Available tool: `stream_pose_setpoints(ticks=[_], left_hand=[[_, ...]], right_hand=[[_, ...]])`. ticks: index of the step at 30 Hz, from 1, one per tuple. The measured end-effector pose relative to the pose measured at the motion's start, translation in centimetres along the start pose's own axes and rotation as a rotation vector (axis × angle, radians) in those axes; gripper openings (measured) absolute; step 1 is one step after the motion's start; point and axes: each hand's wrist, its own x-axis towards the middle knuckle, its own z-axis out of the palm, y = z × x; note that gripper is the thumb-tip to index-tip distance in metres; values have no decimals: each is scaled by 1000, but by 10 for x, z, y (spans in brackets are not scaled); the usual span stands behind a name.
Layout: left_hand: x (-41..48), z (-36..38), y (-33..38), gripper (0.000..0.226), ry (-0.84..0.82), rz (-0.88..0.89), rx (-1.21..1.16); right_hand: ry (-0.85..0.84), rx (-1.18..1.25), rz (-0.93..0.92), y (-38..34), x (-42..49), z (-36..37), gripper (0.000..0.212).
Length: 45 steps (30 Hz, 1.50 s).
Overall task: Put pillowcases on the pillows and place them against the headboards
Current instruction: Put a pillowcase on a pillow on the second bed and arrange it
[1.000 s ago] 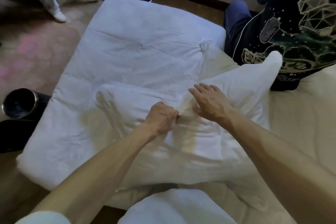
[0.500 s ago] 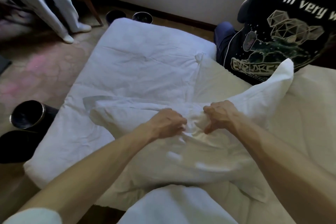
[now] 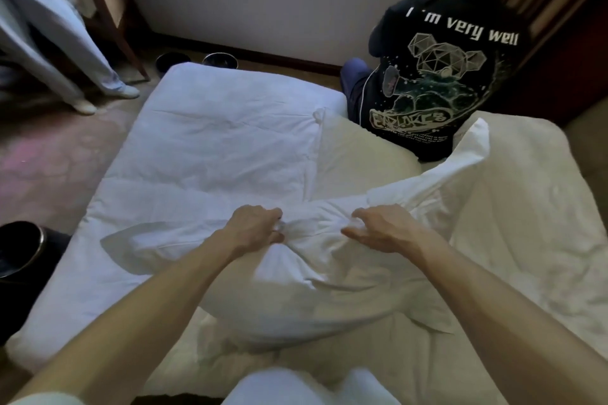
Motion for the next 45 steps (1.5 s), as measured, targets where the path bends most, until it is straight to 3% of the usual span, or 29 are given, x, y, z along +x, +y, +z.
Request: stream_pose_setpoints(ticks=[4,12,19,24,27,38,45], left_hand=[[-23,-1,20,20,-11,-42,-26],[-72,11,89,17,86,-23,235],[-117,30,129,6,184,-29,349],[-147,23,146,30,325,62,390],[-170,21,165,32,422,158,432],[-163,-48,226,18,510,251,458],[-129,-56,275,16,523,397,492]], right_hand=[[101,-125,-42,19,-29,8,35],[100,-274,65,39,-79,53,45],[382,-324,-89,59,-141,81,14],[495,-243,-114,70,-189,84,27],[548,-228,-106,86,-226,89,31],[455,129,-1,144,-308,45,24],[199,175,140,170,-357,47,22]])
